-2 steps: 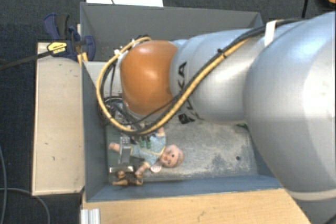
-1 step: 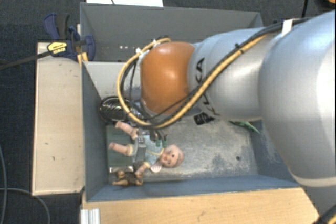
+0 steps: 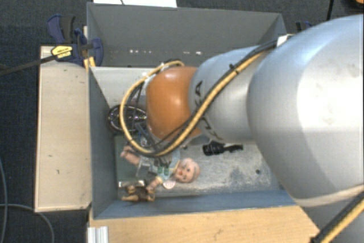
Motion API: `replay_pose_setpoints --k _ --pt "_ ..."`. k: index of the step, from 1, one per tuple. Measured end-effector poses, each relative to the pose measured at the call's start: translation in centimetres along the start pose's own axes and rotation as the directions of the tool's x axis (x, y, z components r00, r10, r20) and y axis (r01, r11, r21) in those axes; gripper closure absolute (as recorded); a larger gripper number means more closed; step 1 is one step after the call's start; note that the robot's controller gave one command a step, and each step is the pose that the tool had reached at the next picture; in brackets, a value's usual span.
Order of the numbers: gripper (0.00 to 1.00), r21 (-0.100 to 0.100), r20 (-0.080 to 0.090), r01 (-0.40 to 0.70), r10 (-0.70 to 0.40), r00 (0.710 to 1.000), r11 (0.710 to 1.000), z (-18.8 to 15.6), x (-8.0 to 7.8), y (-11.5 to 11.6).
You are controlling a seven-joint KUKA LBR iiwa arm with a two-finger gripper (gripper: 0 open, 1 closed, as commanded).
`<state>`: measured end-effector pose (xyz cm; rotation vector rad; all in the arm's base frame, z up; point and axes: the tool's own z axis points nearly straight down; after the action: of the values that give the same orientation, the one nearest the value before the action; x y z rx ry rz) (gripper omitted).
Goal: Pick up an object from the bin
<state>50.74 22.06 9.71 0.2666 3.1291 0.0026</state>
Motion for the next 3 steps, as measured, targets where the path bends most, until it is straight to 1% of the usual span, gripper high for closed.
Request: replay_pose_setpoints --k 1,2,3 --pt "1.00 0.000 0.000 -0.002 0.002 1.000 1.000 0.0 0.0 0.0" --pt "1.00 0.003 -0.007 -0.001 0.001 1.000 1.000 -4.6 -2.2 -1.7" --pt "1.00 0.002 -0.001 -0.037 0.037 0.999 0.999 -8.7 -2.4 -4.0"
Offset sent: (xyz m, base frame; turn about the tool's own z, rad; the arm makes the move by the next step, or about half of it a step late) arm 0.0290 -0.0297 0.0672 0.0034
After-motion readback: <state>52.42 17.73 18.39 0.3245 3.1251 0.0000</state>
